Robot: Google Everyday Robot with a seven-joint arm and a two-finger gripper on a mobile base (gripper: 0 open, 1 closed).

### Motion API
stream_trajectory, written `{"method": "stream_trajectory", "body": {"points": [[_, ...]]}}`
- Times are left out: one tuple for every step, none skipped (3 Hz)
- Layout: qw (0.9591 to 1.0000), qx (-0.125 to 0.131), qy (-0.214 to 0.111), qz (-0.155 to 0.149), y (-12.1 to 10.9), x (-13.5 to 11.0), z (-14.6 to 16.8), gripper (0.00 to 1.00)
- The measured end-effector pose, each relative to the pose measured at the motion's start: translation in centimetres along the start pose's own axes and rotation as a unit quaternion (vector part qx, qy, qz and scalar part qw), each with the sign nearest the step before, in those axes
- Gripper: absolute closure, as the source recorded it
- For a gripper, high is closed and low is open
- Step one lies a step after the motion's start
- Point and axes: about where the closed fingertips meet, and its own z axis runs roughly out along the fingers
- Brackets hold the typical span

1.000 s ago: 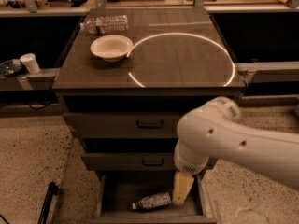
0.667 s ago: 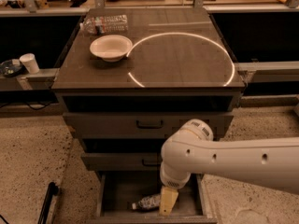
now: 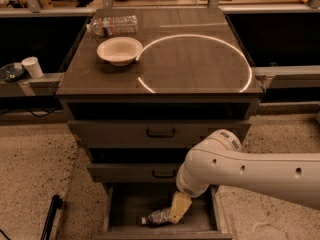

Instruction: Pick blue plastic bottle from bottom drawer and place on counter

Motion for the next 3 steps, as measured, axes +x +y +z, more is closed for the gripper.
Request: {"method": "stream_trajectory", "body": {"points": [[0.9991, -0.015, -0.033, -0.021, 0.2, -0.4, 2.9, 0.0], [0.9961, -0.016, -0.078, -0.039, 2.2, 0.6, 7.0, 0.0], [0.9928, 0.005, -0.099, -0.066, 1.9, -0.2, 7.3, 0.0]]}}
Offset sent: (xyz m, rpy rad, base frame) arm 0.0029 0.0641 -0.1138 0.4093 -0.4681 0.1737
